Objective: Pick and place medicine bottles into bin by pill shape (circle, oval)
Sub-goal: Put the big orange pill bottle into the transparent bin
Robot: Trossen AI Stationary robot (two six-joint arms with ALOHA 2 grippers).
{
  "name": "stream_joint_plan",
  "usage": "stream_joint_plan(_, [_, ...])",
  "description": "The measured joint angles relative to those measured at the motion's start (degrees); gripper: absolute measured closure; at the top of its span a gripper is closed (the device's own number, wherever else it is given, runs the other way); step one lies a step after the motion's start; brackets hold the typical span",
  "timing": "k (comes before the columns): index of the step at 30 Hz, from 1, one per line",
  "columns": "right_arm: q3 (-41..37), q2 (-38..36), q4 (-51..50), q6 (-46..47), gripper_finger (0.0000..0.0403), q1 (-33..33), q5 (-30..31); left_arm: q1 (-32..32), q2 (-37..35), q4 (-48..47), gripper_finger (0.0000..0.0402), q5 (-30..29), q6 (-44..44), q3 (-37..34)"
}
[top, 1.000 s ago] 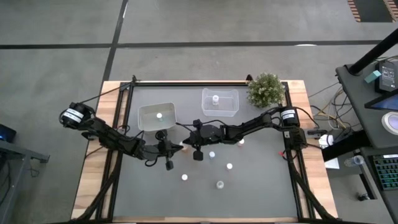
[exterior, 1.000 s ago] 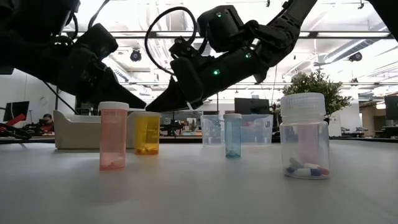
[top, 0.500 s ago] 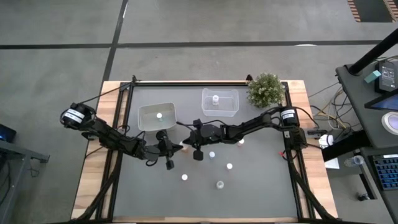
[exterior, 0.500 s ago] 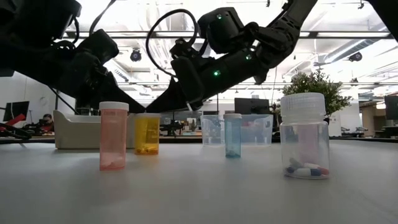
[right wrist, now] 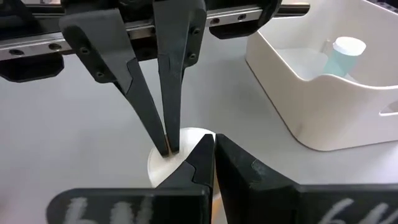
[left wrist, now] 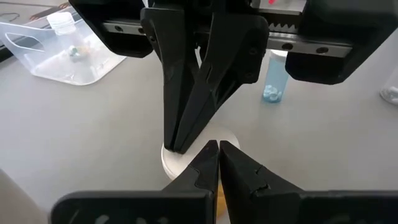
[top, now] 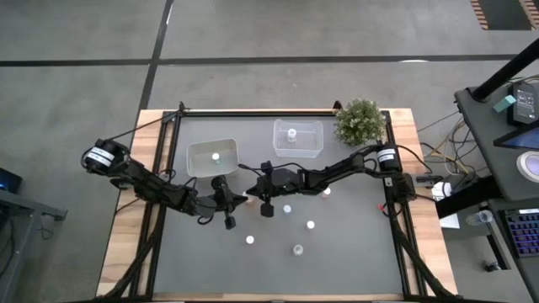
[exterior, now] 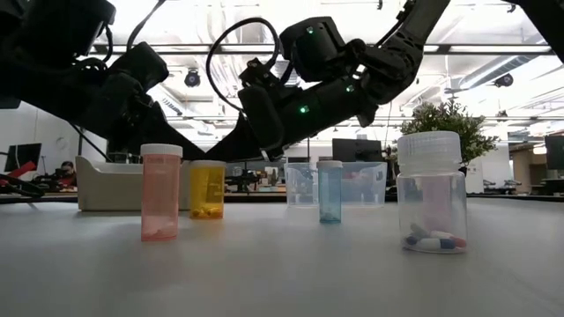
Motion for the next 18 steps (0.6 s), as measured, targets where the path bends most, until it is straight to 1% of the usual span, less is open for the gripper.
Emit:
stream_joint_plan(8, [-0.35, -3.95, -2.43, -4.1, 0.0394, 0.07, -0.34, -0.07, -2.91, -0.03, 0.0402, 0.68, 0.65, -0.16])
stream_joint_plan(13, [-0.24, -6.15, -1.39, -4.8, 0.0394, 0.09, -0.08, -0.54, -4.97, 0.28, 0.0402, 0.77, 3.15, -0.04])
stream_joint_plan(18, [-0.24, -9.73, -4.34, -5.86, 0.0394, 0.3, 0.05, -1.12, -8.71, 0.5, 0.0402, 0.75, 6.11, 0.58])
